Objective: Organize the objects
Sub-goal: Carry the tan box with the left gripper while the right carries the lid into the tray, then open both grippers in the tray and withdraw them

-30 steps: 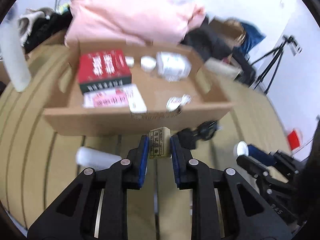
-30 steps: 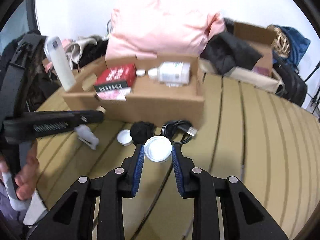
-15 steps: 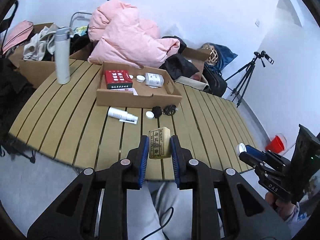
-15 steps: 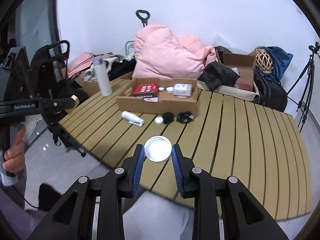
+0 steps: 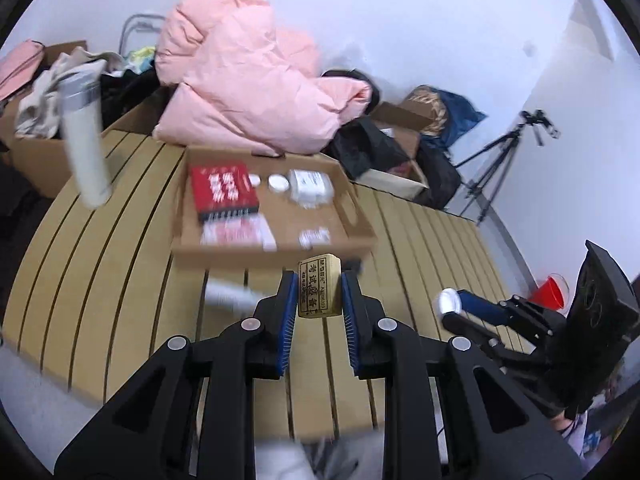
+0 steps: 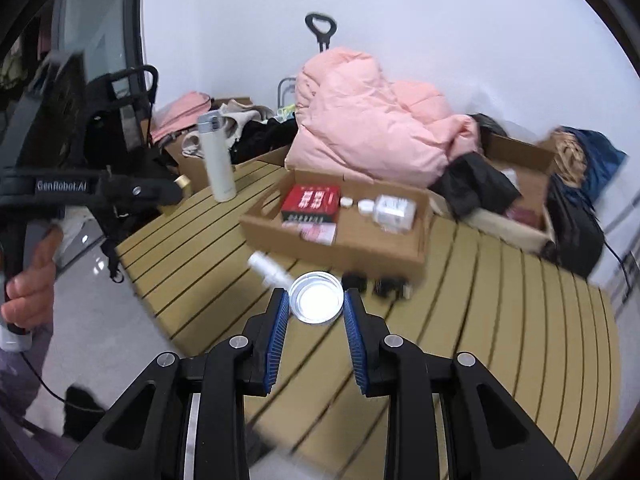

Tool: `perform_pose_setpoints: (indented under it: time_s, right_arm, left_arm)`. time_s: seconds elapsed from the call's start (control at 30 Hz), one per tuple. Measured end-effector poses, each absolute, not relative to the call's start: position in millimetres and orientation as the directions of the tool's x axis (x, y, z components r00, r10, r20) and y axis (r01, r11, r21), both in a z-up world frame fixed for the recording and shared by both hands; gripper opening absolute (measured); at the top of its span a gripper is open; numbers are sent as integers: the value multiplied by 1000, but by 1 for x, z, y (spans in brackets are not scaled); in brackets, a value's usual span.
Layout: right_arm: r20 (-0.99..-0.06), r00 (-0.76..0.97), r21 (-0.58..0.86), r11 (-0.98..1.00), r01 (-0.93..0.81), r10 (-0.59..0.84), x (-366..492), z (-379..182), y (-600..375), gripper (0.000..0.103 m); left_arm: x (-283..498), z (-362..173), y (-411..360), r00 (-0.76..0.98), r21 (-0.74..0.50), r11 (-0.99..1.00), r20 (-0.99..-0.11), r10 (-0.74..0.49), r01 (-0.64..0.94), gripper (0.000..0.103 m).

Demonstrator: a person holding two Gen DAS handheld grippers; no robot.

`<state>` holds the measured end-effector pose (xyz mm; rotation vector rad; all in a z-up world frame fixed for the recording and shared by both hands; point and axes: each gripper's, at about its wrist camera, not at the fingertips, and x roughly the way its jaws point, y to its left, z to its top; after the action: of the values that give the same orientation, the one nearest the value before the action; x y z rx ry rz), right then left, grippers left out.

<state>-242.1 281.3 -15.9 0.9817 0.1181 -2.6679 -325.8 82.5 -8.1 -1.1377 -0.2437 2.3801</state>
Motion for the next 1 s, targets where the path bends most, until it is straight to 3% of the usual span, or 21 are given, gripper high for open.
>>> perform_pose_setpoints:
  time_s: [0.23, 0.37, 0.43, 0.47, 0.5, 0.53, 0.57, 0.63, 0.83, 1.0]
  right_arm:
    - [-777, -577, 127, -960, 251, -253, -445, -69, 286, 31]
    - [-828, -522, 90, -968, 236, -205, -513, -114, 276, 31]
    - [-839, -501, 105, -966, 234, -213, -534, -131, 273, 32]
    - [-839, -490, 128, -961, 245, -237, -542, -136, 272, 33]
    - [-841, -471, 156, -952, 263, -267, -550, -143, 271, 37]
    - [-840, -467, 164, -950, 267, -276, -554, -145, 271, 52]
    - [-831, -479, 167, -949, 268, -282, -555, -146, 273, 80]
    - [-811, -500, 181, -943, 280, -304, -554, -143, 275, 99]
    - [-788, -540, 174, -948, 266, -296, -537, -110, 288, 99]
    - [-770, -588, 110, -959, 260, -248, -477, -61, 307, 99]
  left_arm:
    - [-511, -82, 142, -467, -298, -918, -793, 390, -260, 19]
    - [-573, -135, 158, -367, -355, -908, -832, 415, -221, 19]
    - [-589, -152, 162, -350, -355, -913, -844, 406, -203, 23]
    - [-592, -157, 164, -344, -339, -920, -855, 389, -196, 33]
    - [-593, -161, 162, -350, -329, -925, -857, 377, -192, 41]
    - [-594, -160, 161, -359, -328, -924, -853, 379, -197, 45]
    - [-592, -159, 159, -372, -326, -922, -846, 383, -208, 52]
    - [-586, -153, 155, -393, -323, -920, -834, 387, -222, 61]
    - [-563, -117, 137, -441, -284, -937, -828, 346, -203, 70]
    - [-485, -69, 101, -588, -173, -969, -771, 246, -178, 88]
